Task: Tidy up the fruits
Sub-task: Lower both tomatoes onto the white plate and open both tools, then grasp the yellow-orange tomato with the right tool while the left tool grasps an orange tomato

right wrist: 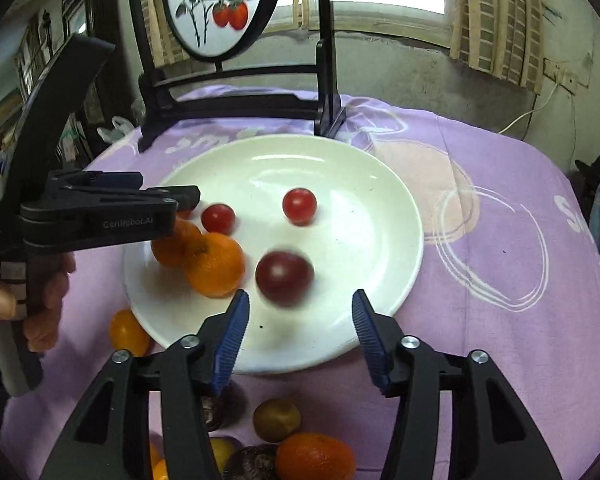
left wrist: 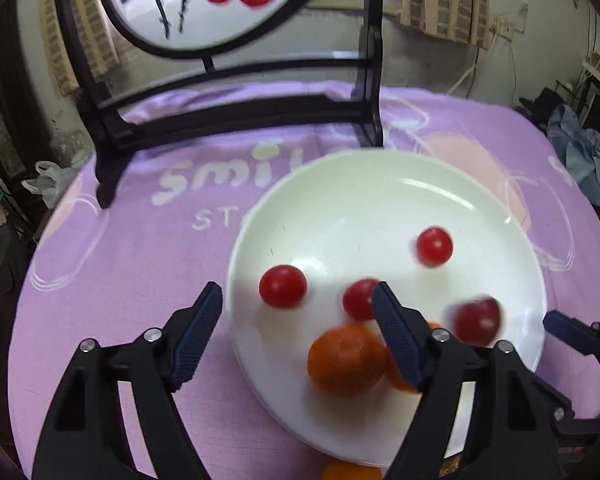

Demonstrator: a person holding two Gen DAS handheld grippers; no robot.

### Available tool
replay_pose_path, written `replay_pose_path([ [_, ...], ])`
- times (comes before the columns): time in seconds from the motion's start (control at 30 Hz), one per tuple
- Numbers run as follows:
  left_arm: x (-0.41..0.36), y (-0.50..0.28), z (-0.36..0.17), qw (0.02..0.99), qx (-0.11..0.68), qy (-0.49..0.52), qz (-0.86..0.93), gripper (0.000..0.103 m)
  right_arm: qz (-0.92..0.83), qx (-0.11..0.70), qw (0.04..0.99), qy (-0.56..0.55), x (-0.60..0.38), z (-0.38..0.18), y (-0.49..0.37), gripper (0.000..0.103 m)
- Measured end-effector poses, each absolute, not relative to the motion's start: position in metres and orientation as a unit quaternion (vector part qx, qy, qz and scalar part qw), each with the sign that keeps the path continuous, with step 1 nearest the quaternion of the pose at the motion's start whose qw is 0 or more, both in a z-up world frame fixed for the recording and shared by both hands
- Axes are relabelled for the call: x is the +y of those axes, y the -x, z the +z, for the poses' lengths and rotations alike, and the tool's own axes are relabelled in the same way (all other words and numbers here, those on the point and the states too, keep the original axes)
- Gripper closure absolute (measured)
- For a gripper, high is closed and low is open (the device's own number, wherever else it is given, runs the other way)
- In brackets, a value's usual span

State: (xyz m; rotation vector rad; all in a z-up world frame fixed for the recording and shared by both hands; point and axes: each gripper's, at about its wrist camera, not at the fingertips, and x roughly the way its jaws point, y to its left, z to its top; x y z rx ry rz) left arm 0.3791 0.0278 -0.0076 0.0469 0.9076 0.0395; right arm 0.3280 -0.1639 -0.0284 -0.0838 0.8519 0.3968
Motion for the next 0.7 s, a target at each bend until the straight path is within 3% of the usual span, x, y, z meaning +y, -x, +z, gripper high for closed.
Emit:
replay_pose_path([
  [0.37,0.019,-0.284,0.038,0.912,0.410,0.001,0.005,0.012,0.209,0.385,0.898,0.025,-0.197,0.001,-0.254,0.047],
  [0.7,0.024,-0.196,-0.003,0.898,0.439,0.032,0.003,0.010,0.232,0.425,0.874,0.047,-0.190,-0.036,-0.167,0.045],
])
